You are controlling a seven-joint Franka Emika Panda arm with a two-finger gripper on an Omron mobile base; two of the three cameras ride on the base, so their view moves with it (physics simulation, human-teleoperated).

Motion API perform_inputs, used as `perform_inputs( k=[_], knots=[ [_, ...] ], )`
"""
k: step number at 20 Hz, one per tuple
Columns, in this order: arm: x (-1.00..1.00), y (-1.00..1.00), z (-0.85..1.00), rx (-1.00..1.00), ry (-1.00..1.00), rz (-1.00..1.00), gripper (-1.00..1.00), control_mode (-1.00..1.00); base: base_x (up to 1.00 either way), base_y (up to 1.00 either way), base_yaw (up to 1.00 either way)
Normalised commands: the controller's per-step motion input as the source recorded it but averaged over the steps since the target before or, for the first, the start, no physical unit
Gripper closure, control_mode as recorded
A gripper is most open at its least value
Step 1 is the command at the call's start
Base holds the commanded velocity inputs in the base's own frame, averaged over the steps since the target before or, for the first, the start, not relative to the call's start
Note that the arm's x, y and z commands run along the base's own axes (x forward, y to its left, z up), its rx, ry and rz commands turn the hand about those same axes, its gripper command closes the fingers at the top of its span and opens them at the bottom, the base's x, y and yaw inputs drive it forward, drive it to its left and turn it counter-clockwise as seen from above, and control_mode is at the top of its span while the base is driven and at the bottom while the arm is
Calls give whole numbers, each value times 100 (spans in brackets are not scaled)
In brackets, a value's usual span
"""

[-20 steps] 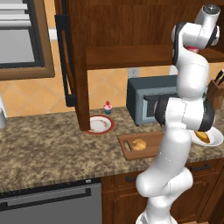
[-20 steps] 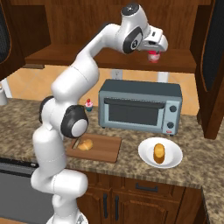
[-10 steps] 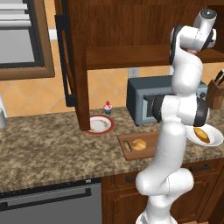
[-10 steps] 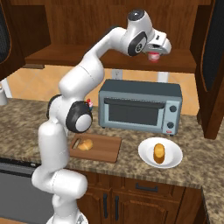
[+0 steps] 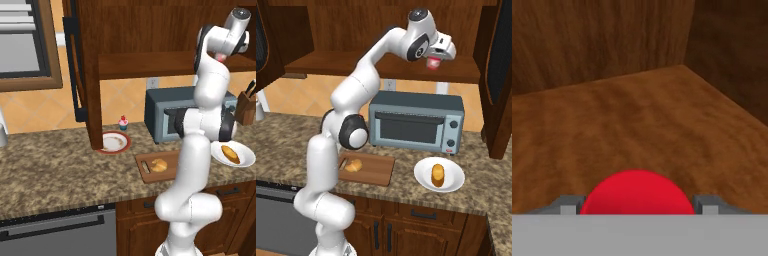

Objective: From the different types of pastries on the counter, select a croissant and place it on the cutting board. Then retrieve a jar of jam from the cabinet and place it alongside the croissant on the cutting board.

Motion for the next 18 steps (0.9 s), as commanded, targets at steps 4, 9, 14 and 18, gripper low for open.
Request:
perform_inputs(
  k=[4, 9, 14, 18],
  knots=[
    [2, 0, -9, 1, 0, 0, 100, -100, 0, 0, 0],
    [-64, -4, 1, 11, -6, 7, 100, -100, 0, 0, 0],
    [-100, 6, 8, 10, -18, 17, 100, -100, 0, 0, 0],
    [-100, 54, -11, -4, -24, 26, 100, -100, 0, 0, 0]
  ],
)
